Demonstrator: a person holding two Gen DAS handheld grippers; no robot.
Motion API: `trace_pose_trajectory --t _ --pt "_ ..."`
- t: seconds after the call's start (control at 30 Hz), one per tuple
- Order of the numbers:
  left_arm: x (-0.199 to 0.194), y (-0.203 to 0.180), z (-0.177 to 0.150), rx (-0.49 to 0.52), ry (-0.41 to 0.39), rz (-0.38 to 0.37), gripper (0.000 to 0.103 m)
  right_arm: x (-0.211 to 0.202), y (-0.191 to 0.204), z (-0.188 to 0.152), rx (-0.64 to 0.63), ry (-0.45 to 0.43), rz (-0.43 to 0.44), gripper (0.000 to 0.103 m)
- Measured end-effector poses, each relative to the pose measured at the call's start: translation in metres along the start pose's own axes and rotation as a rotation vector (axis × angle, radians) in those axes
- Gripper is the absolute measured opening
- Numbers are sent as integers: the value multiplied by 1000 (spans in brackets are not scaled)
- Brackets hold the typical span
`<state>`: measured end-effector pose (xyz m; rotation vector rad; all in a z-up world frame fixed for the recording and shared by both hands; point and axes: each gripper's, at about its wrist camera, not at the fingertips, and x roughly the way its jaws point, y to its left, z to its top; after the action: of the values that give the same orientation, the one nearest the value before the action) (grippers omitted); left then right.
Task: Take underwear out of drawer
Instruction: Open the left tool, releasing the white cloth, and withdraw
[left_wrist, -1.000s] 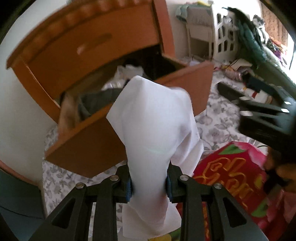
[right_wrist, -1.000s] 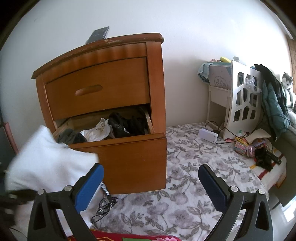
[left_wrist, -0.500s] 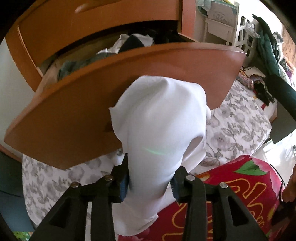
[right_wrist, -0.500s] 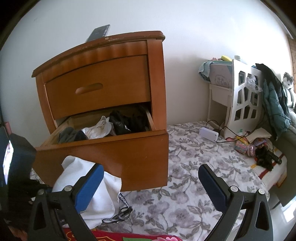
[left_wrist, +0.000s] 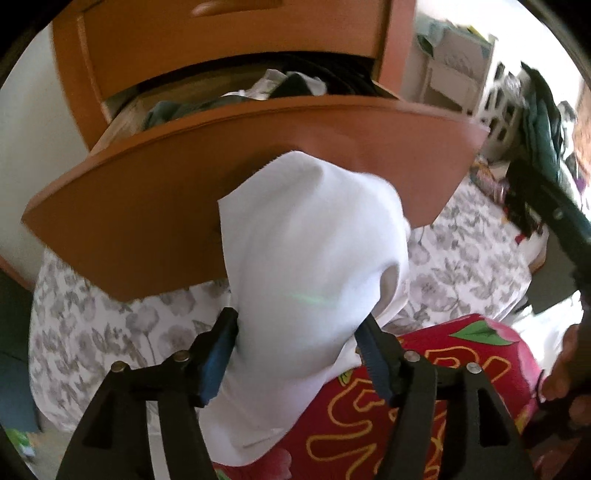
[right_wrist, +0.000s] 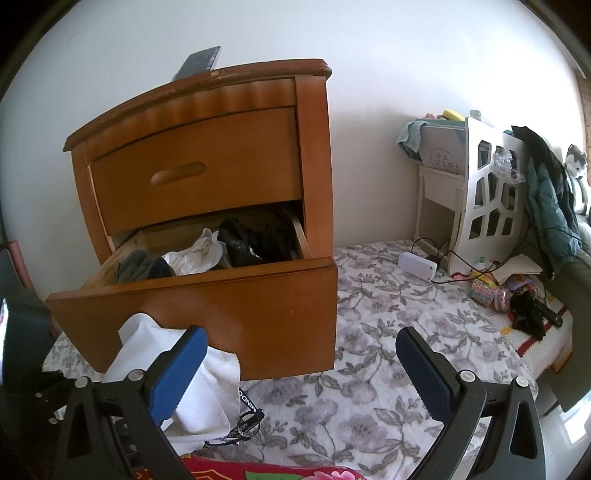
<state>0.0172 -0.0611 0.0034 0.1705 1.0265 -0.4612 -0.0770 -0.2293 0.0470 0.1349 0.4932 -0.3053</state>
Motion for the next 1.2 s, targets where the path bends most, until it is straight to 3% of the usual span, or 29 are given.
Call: trace_pose_trajectory --t 0.4,0.57,0.63,0.83,0.93,1.2 --pt "-37 38 -8 -187 -85 -47 72 0 1 1 -12 -1 -2 103" --pt "-47 46 -8 -232 -126 -31 83 0 3 1 -24 1 0 103" --pt "-51 48 -7 -245 -149 -17 88 0 4 1 -30 2 2 103" --pt "-63 54 -7 -281 -220 20 89 0 4 1 -36 7 5 103" --pt "-69 54 -6 -287 -249 37 103 1 5 1 -39 12 6 103" --pt "-78 56 -4 -286 -313 54 103 4 7 0 -56 24 9 103"
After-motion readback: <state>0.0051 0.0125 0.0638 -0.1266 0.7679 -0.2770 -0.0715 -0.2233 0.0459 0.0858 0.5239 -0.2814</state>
